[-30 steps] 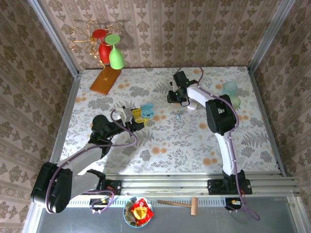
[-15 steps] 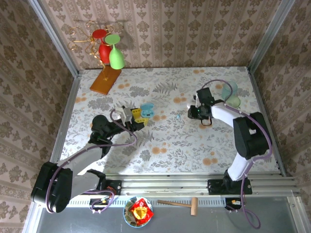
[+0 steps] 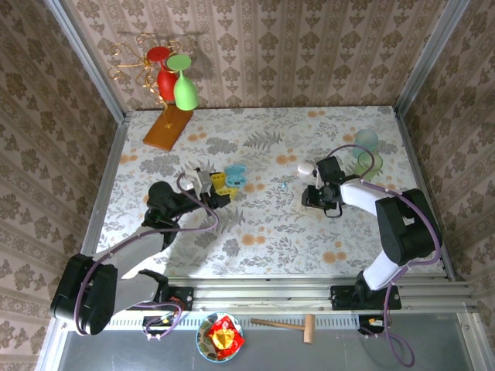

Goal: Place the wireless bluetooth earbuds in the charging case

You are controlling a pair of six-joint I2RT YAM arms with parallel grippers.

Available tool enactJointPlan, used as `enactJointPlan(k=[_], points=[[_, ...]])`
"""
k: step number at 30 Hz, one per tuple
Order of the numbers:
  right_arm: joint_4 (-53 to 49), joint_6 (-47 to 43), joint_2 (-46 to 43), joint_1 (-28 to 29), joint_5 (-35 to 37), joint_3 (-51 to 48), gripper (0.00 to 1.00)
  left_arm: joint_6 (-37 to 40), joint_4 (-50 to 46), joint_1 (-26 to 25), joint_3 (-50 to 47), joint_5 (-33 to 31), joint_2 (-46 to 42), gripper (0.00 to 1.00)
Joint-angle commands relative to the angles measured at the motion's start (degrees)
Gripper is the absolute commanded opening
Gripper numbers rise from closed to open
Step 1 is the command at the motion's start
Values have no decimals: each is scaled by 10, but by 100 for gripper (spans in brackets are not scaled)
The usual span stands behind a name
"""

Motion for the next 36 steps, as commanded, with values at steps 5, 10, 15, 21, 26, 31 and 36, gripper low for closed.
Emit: enactJointPlan(k=[5,10,15,21,26,31,36], points=[[-12,-34,-44,3,34,5,55,-11,22,2,16,13,-2,34],[10,-45,11,0,-27,29,58,-17,40,2,14,14,7,34],[24,-58,22,0,-36,20,51,-25,52,1,10,14,6,34],[13,-72,-4,-4,-71,-19,48,-20,44,-1,10,12,0,34],[17,-61,-38,-4,-115,-54,46,-20,43,-1,11,13,2,34],[2,-49,-65,-4,-112,-62,45,-21,43,-1,12,13,3,34],[9,-3,-95,-12,-48,-64,45,-20,42,-4,15,14,6,34]])
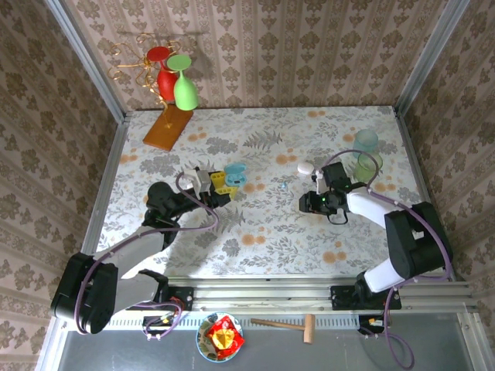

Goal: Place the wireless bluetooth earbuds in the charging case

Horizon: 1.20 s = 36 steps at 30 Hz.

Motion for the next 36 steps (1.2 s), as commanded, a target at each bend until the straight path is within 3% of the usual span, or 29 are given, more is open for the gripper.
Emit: enactJointPlan(k=[1,7,14,21,30,36], points=[[3,52,-22,-9,34,-6,45,-6,19,-4,14,14,2,34],[24,136,31,-29,-9,19,40,-2,9,-7,17,13,-1,34],[65,145,65,-32,-49,13,34,11,-13,-8,18,9,-9,34],[43,137,86,-32,-23,20,24,12,-10,-8,22,11,-3,34],[35,138,100,-32,-25,28,22,12,-10,-9,24,12,0,34],[-15,114,85,-21,19,49,20,12,-9,-9,28,13,4,34]])
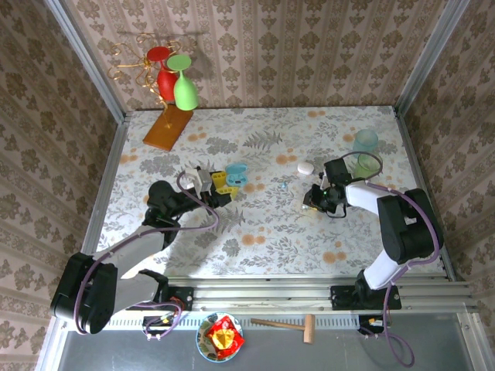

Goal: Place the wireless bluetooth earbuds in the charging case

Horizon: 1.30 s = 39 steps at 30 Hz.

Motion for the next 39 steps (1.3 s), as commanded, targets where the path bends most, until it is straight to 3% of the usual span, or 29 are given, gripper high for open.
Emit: enactJointPlan(k=[1,7,18,26,32,39], points=[[-45,-17,1,12,52,23,20,11,7,-4,20,13,5,34],[-125,-52,2,59,147,71,20,9,9,-4,19,11,10,34],[-225,-93,54,151,243,157,20,8,9,-4,17,9,6,34],[-196,-99,80,154,170,150,25,9,7,-4,16,10,7,34],[-141,-92,61,150,114,129,38,10,3,-4,16,8,4,34],[-104,-90,57,139,79,113,38,9,4,-5,15,9,3,34]])
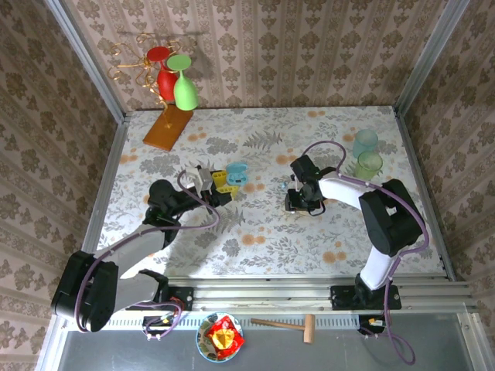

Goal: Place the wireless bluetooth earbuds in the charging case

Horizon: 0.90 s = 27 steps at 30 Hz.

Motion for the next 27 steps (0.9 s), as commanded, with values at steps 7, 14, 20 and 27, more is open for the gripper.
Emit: enactJointPlan(k=[7,14,20,27], points=[[12,5,5,-1,-15,-5,24,10,2,-4,7,6,-9,34],[9,0,-10,-1,-9,-7,22,11,2,-4,9,7,-7,34],[-1,-11,-11,0,5,5,39,8,6,-5,10,8,-5,34],[-30,54,-37,20,84,8,46,12,3,-5,13,9,-5,34]])
